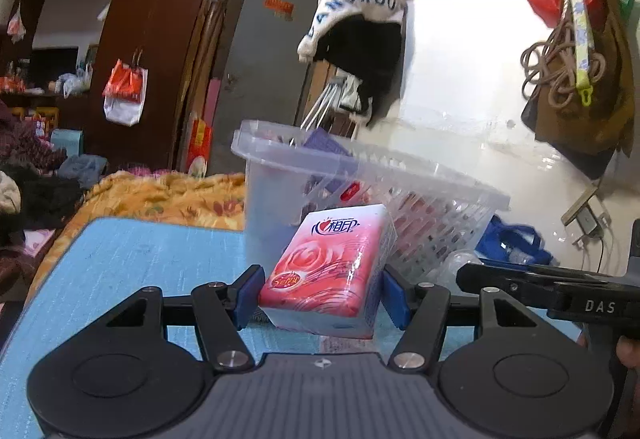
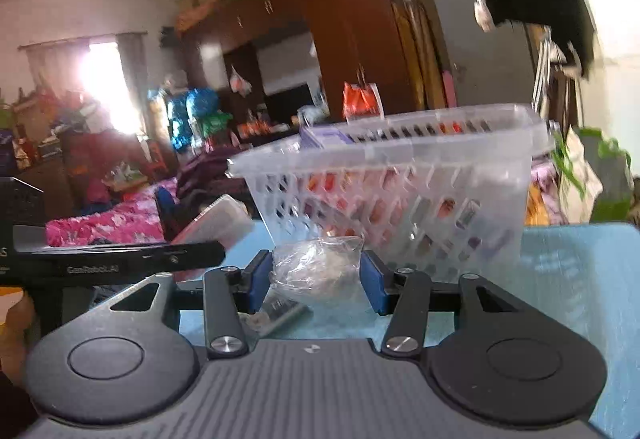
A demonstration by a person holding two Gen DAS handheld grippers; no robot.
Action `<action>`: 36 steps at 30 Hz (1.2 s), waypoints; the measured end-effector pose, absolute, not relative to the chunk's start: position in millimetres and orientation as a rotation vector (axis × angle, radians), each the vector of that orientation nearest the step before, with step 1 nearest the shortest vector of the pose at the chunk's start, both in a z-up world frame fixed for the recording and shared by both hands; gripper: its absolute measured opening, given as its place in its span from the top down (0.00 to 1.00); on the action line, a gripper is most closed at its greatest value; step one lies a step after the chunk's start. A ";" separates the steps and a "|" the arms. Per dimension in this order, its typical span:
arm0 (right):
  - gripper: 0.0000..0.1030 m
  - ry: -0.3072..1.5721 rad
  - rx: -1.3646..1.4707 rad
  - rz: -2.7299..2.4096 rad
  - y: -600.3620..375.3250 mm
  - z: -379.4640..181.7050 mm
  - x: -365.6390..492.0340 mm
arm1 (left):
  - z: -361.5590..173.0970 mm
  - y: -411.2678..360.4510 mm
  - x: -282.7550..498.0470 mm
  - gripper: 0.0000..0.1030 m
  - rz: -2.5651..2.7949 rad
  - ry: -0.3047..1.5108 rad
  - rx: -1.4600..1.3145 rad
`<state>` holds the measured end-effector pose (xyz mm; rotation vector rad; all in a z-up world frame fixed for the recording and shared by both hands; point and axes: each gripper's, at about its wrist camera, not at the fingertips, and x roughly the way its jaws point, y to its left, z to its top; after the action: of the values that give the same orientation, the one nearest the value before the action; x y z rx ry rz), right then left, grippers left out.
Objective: Organize objects
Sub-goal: 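Lift both held packs over the basket and open both tools, then grasp the clear-wrapped silver pack with the left tool while the right tool grasps the white KENT box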
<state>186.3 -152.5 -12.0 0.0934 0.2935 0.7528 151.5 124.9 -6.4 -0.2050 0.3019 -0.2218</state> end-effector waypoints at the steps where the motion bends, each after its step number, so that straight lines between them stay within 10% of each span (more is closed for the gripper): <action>1: 0.50 0.268 0.094 0.757 -154.1 -10.9 182.2 | -4.0 125.1 145.6 0.37 -0.232 0.272 -0.204; 21: 0.48 0.255 -0.062 0.555 -145.6 78.1 285.0 | 96.8 68.4 289.1 0.37 -0.145 0.385 -0.245; 24: 0.31 0.252 -0.069 0.538 -146.4 73.9 286.9 | 88.2 69.3 304.6 0.29 -0.094 0.399 -0.258; 26: 0.00 0.225 -0.044 0.526 -150.9 72.9 278.1 | 83.6 73.4 305.9 0.19 -0.056 0.406 -0.265; 36: 0.00 0.265 0.127 0.536 -182.8 59.7 209.5 | 85.1 80.4 203.5 0.09 -0.148 0.356 -0.128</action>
<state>209.5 -182.8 59.7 0.1273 0.2647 0.5356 203.5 80.4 85.1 -0.1284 0.3561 -0.1483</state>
